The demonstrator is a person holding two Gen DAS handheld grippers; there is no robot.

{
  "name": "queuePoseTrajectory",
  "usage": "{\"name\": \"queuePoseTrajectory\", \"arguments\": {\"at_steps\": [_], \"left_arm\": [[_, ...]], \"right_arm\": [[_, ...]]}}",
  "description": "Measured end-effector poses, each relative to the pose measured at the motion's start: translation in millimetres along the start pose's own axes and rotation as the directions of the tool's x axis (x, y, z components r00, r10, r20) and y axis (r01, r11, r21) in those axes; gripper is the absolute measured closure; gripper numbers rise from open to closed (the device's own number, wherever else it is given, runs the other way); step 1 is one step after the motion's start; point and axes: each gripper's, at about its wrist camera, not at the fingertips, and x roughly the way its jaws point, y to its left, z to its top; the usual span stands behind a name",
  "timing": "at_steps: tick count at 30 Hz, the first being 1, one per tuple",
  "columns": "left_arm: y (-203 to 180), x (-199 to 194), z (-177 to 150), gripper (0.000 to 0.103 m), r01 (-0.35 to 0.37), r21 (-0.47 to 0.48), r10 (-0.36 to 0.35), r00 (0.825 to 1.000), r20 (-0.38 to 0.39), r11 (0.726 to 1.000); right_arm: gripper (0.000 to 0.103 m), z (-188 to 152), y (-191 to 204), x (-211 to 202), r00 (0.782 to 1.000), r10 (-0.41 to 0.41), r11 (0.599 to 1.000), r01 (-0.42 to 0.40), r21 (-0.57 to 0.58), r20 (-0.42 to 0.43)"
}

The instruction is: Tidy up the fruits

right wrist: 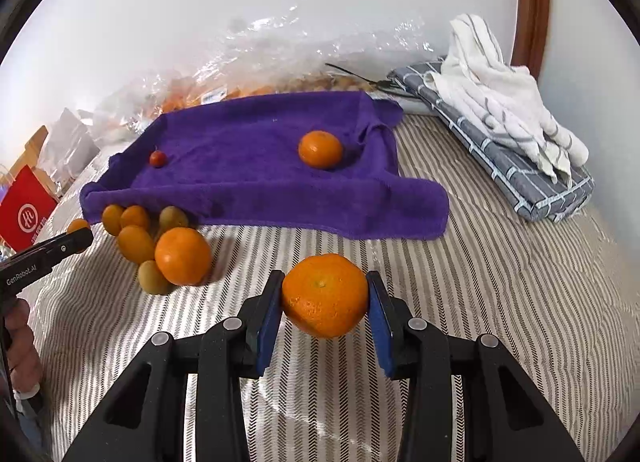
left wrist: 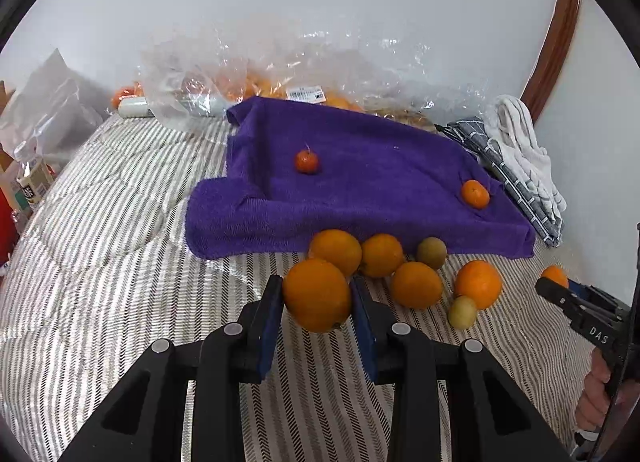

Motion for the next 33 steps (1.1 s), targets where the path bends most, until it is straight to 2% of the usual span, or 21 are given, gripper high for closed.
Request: {"name": "queuePoseTrajectory", "arguments": {"at_steps": [15,25,33], "left_arm": [[-2.3,-32.2,13.5,0.071,-0.006,0.007,0.006,0.999,0.033,1.0],[-8.9,-40.5,50.5,0.071,-0.015,0.029,0.012,0.995,0.098,0.999],[-19.0,-26.0,80.3,0.071,-0.006,0.046,0.0,0.992,0.125,0.999]], "right_arm": [[0.063,14.0,9.1,-19.9,0.999,-0.006,1.0,0.006,-0.014,0.048],[0.063,45.4,20.1,-22.5,0.993,0.023,0.999,-0.02,-0.028,0.113],[0.063,73.5,21.7,-16.1,0.986,0.048,0.999,-0.045,-0.02,0.16]]}}
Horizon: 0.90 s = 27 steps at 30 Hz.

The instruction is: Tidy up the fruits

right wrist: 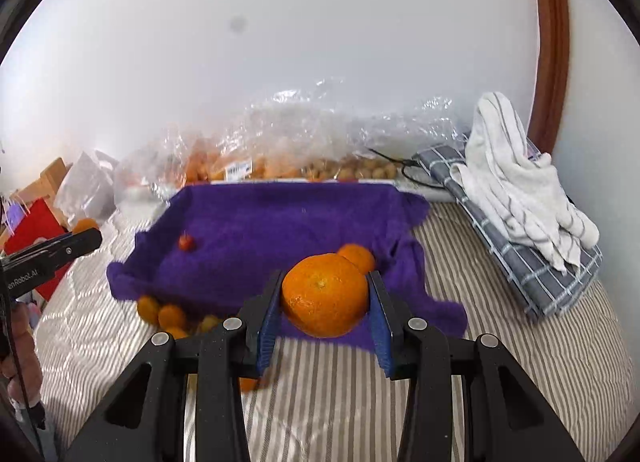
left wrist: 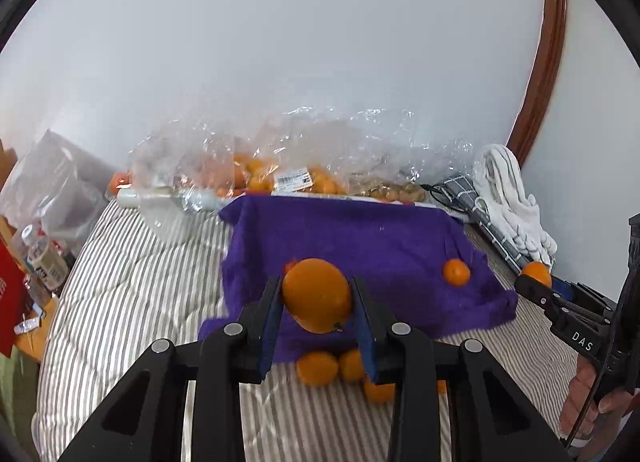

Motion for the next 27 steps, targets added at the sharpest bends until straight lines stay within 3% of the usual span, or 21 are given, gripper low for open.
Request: {"name": "queuePoseTrajectory", "arguments": {"at_steps": [11,27], "left_arm": [[-17.5,38.8,23.2,0.071,0.019,0.038,-0.019,1.0,0.009,0.999],[-4.6,81.5,-3.9,0.071,-0.002,0.006,0.002,0.996,-0.086,1.0]], "right_arm": [[0.063,33.5,-7.6,36.2,1.0,-0.009,1.0,0.009,0.002,0.021],[0.063,11.8,-22.8,72.1,0.999,0.006,0.999,-0.005,0.039,-0.038]]}}
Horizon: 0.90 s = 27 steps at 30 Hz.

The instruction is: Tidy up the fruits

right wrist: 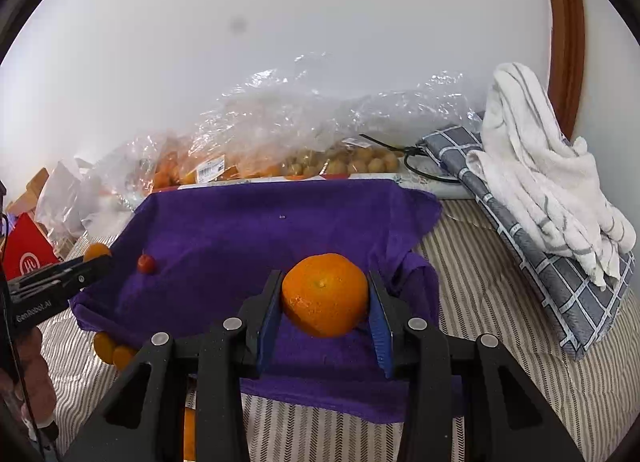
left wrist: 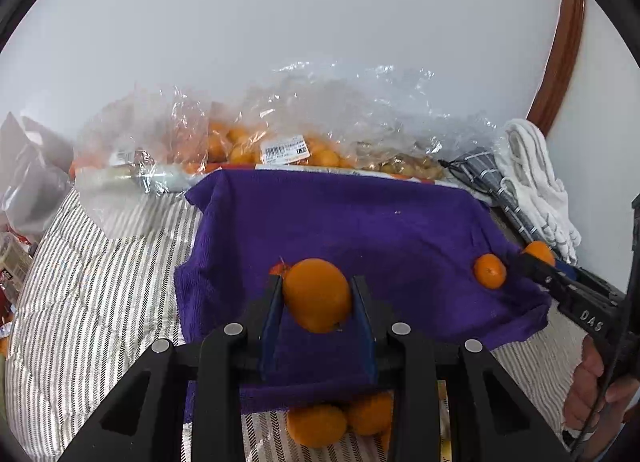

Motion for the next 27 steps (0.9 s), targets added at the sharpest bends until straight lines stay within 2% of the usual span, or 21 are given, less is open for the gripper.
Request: {"name": "queuePoseTrajectory", "arguments": {"at_steps": [5,18,27], "left_arm": [[-2.9,3.7,-2.0,0.071,-0.012,0.015,0.012,1.0,-0.002,1.0],[11.7,1.6,1.5,0.071,-0.022,-0.046,0.023,1.0,0.01,0.999],[17.1,1.1,2.5,0.071,-0.036,-0.066,0.037,0.999,0.013,0.997]], "right_arm": [[0.063,-3.0,-4.1,2.7,1.0,-0.013,1.0,0.014,0.004,-0.01],[0.063,-6.0,3.7,5.1,1.0,-0.019,0.999,0.018,-0.03,-0.024],[0.063,-5.3,-7.4,-0.2,1.0,-0.021,1.0,0.022,0.009,-0.013]]}}
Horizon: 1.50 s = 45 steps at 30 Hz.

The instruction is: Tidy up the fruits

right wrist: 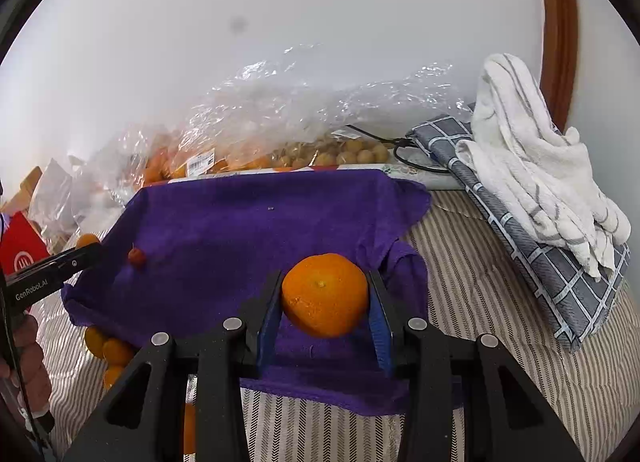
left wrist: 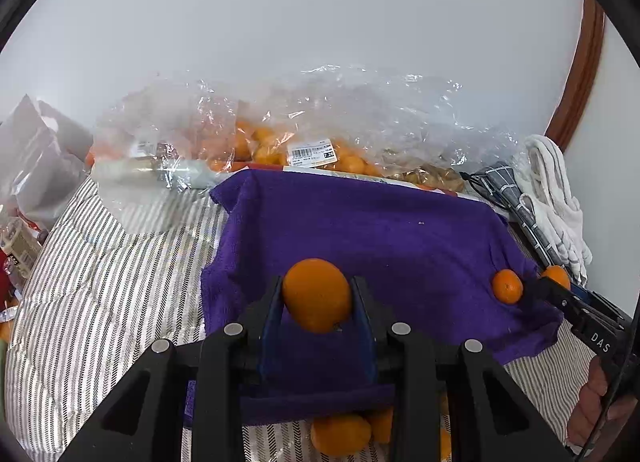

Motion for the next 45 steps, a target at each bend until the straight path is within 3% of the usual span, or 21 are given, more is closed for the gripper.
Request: {"name": "queuePoseTrajectory", "arguments": {"at_steps": [14,24,29,36,45], "left_arm": [[-1.0,-3.6,1.4,0.071,-0.016,0.026,0.016,1.0,0.016,1.0],[29.9,-12.2,11.2,0.071,-0.005,-0.063,0.008,0.999,0.037,0.998],[23.5,-3.7,7.1,0.071,-0.007,-0.048,0.007,1.0,0.006,0.999],[-2.8,11.4,-4.8,0.071,-0.047,0.057,0.05,0.997,-0.052,0.997],[-6.9,21.2,-11.1,0.071,-0.061,0.071,0.068,0.993,-0.1,0.996]], "right_arm": [[0.063,-2.1,6.0,6.6,1.0,-0.008,1.0,0.008,-0.022,-0.022],[0.063,0.6,-7.5,6.7,1.0,-0.009,1.0,0.01,0.022,-0.023],[0.063,-1.9,0.3,10.7,0.999,0.004,1.0,-0.004,-0.001,-0.045],[0.063,-7.5,13.2,19.4,0.996,0.013,0.999,-0.016,-0.043,-0.088],[0.063,-12.5,21.3,31.4,0.99,0.0,0.997,-0.012,-0.08,-0.144]]}}
